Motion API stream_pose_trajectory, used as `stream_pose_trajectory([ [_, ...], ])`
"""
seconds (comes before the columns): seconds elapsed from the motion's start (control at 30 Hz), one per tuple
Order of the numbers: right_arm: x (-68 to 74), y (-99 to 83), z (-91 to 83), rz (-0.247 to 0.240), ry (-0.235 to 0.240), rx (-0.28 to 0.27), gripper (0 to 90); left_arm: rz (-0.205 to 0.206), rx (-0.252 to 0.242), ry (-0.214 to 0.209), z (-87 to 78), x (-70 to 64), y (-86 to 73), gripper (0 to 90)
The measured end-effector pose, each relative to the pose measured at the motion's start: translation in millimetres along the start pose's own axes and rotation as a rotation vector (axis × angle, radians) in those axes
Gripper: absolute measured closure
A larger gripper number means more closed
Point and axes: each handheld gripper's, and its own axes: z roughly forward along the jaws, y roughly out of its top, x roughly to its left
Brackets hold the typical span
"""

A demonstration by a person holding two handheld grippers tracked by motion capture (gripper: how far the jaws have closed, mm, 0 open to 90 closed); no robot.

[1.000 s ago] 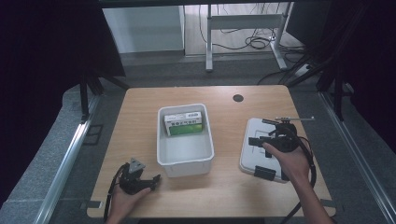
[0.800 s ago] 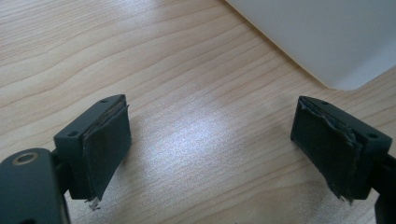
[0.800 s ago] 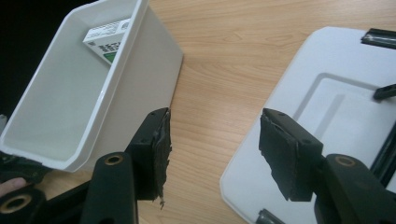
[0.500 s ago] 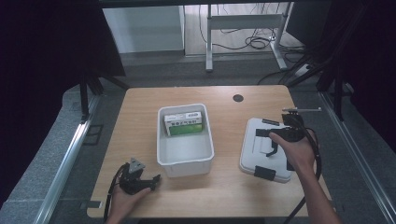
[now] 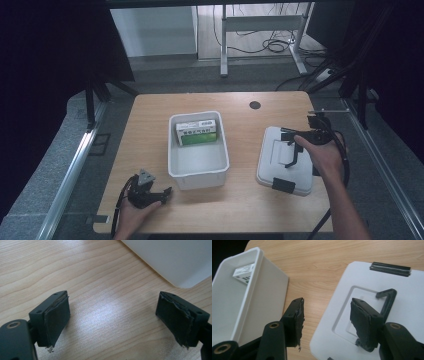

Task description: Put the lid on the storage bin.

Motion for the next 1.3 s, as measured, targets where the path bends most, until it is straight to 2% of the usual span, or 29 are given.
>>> stream_pose_trajectory([
  [0.13,-7.1,2.2,1.8,0.021,-0.015,0.01,45.9,0.0,0.0,0.0,0.0,0.0,0.0,12.0],
  [0.27,-12.2,1.1,4.6,0.022,-0.04,0.021,46.2,0.0,0.0,0.0,0.0,0.0,0.0,12.0],
  [0.5,-31.8,-1.0,9.8,0.069,-0.079,0.056,46.2,0.0,0.0,0.0,0.0,0.0,0.0,12.0],
  [0.83,-55.5,-9.9,19.4,0.126,-0.09,0.077,46.5,0.001,0.0,0.0,0.0,0.0,0.0,12.0],
  [0.97,-57.6,-11.0,25.2,0.136,-0.099,0.094,47.1,0.001,0.0,0.0,0.0,0.0,0.0,12.0],
  [1.3,-55.2,-9.7,41.3,0.118,-0.138,0.143,49.9,0.001,0.0,0.0,0.0,0.0,0.0,12.0],
])
